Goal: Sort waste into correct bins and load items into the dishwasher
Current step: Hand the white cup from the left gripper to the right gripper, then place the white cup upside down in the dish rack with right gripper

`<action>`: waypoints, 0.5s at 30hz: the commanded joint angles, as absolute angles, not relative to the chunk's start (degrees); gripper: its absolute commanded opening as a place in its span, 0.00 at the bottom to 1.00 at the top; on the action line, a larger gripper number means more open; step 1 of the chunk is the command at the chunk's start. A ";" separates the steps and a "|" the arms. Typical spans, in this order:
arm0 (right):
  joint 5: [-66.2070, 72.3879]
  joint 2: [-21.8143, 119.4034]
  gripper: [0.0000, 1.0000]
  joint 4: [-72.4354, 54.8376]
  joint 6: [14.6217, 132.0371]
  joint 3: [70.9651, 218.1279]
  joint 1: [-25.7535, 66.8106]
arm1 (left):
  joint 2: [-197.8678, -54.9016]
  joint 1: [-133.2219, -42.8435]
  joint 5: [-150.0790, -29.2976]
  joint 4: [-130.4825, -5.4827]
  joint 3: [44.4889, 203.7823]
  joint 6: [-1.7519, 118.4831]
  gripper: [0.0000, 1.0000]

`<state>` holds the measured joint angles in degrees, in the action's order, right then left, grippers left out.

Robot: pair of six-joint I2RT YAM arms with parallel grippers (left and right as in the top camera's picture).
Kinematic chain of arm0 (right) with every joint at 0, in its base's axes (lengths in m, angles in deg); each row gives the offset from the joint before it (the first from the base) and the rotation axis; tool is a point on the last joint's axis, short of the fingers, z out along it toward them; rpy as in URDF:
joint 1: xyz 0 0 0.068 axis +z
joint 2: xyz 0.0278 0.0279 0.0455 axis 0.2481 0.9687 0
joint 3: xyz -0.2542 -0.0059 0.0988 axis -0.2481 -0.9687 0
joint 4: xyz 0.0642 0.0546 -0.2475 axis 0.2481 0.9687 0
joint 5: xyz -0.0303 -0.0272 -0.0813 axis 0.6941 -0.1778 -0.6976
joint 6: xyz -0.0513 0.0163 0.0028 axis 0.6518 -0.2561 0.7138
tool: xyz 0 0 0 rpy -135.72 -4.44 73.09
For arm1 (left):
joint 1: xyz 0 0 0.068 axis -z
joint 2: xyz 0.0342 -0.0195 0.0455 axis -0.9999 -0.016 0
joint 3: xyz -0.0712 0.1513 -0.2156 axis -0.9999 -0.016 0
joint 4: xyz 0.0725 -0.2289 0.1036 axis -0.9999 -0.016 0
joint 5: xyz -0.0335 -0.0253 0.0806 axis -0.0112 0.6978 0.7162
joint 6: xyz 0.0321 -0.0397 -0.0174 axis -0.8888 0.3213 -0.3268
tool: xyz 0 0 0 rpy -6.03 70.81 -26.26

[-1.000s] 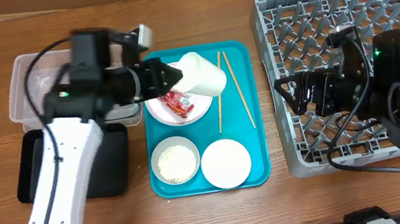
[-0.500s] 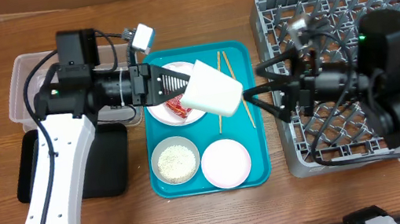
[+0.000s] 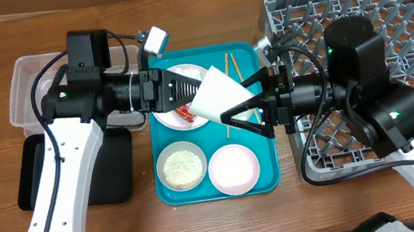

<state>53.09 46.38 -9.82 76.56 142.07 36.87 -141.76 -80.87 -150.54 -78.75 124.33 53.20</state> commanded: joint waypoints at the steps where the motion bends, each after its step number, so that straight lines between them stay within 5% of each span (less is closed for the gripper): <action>1: 50.51 46.12 0.66 -9.84 76.63 141.83 36.52 | -141.94 -80.63 -150.21 -78.59 123.85 52.34 0.04; 3: 50.53 46.05 0.63 -9.75 76.63 141.83 35.40 | -141.94 -80.63 -150.21 -78.62 123.85 52.34 0.11; 4: 50.51 45.85 0.63 -9.09 76.65 141.83 34.46 | -141.94 -80.63 -150.21 -78.59 123.85 52.34 0.44; 5: 50.29 45.57 0.63 -8.22 76.67 141.87 33.65 | -141.94 -80.66 -150.17 -78.59 123.85 52.34 0.54; 6: 48.32 44.61 0.63 -5.14 76.67 141.89 30.88 | -141.94 -81.01 -149.03 -78.59 123.85 52.32 1.00; 15: 26.03 39.95 0.63 22.93 75.54 142.87 11.34 | -141.94 -81.62 -128.88 -85.52 123.85 52.34 1.00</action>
